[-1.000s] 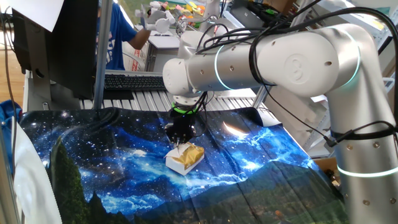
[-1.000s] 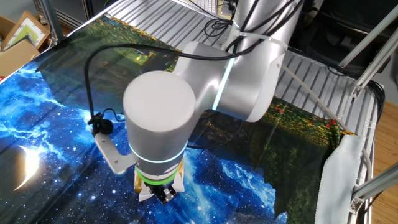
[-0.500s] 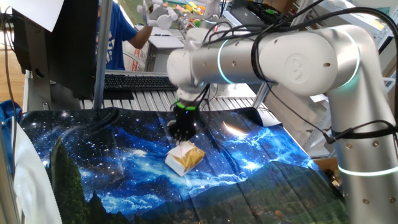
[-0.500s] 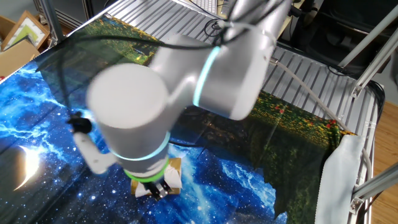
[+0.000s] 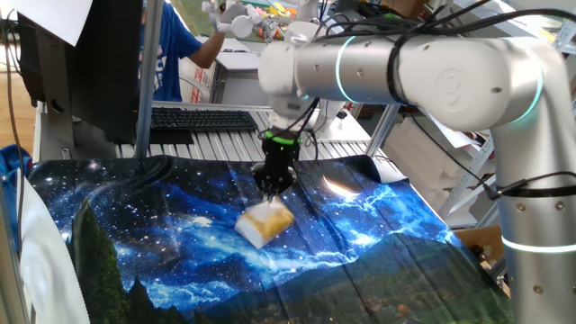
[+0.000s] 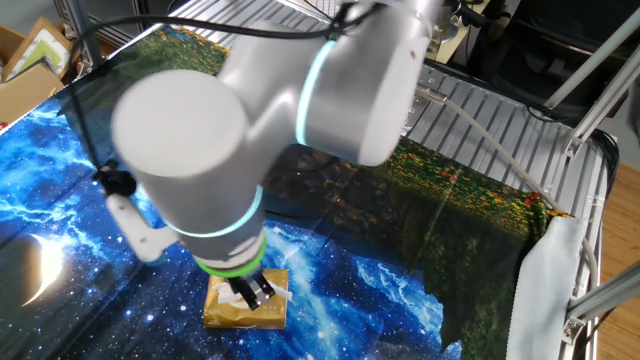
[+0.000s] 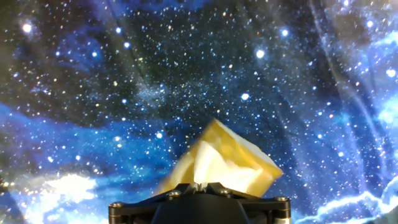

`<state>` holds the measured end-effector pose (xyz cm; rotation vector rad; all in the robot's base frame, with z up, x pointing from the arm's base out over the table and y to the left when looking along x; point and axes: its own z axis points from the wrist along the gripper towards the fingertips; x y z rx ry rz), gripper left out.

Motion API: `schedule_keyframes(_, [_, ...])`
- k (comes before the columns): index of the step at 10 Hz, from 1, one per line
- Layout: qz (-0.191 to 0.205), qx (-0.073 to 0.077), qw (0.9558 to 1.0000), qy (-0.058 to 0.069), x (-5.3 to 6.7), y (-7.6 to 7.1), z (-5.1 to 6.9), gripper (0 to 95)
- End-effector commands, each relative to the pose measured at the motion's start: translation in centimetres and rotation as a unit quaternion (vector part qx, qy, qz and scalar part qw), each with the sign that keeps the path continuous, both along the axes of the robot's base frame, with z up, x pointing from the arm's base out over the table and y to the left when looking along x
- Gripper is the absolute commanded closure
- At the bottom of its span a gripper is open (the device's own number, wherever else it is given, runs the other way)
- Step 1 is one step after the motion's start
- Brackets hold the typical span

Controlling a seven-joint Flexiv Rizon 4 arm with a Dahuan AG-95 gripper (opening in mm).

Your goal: Pull out a napkin

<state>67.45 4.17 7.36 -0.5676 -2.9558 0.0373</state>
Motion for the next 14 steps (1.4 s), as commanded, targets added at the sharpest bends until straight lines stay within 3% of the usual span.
schedule_keyframes(1, [-0.001, -0.01, 0.9999, -0.004, 0.1, 0.2, -0.3, 95.0])
schedule_keyframes(4, [0.008, -0.007, 0.9999, 0.006, -0.2, -0.2, 0.5, 95.0])
schedule_keyframes(7, [0.022, 0.006, 0.9996, 0.017, -1.1, -0.9, 2.3, 95.0])
schedule_keyframes(8, [0.037, 0.009, 0.9987, 0.034, -1.6, -1.3, 3.5, 95.0])
schedule_keyframes(11, [0.041, 0.008, 0.9985, 0.037, -3.1, -1.5, 5.1, 95.0])
schedule_keyframes(14, [0.031, 0.01, 0.9986, 0.042, -4.1, -1.9, 5.9, 95.0])
